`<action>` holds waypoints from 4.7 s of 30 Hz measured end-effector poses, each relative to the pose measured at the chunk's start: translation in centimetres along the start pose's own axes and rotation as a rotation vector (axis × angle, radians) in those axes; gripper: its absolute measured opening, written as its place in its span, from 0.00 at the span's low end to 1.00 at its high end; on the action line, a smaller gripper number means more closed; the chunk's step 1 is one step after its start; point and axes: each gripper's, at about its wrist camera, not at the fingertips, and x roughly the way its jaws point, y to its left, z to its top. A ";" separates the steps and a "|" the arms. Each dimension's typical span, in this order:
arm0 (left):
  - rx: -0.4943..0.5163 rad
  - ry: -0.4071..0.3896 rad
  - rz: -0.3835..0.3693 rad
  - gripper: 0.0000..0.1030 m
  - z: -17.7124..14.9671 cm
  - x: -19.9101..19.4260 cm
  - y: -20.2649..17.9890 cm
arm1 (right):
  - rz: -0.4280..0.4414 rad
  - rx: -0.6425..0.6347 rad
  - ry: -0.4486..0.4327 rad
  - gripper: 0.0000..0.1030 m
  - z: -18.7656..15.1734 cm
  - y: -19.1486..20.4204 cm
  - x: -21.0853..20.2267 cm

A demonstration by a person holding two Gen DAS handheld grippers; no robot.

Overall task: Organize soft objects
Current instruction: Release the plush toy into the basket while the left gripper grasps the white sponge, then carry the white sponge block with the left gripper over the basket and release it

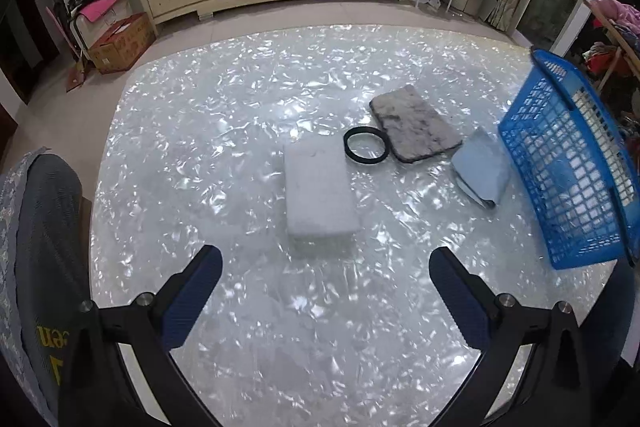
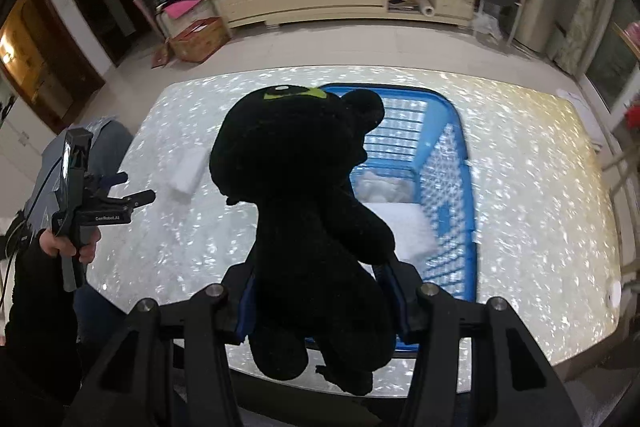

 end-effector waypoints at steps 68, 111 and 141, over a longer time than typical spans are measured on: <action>0.012 0.056 -0.028 0.51 -0.2 2.8 0.6 | -0.138 -0.020 0.273 0.64 4.1 -1.2 12.9; 0.403 -0.100 -0.212 0.51 4.5 -7.8 -23.8 | -0.212 0.068 -0.064 1.00 -5.2 -6.6 0.0; 0.517 0.042 -0.181 0.54 11.6 5.6 -32.3 | -0.128 0.168 -0.033 1.00 -6.1 -10.2 2.0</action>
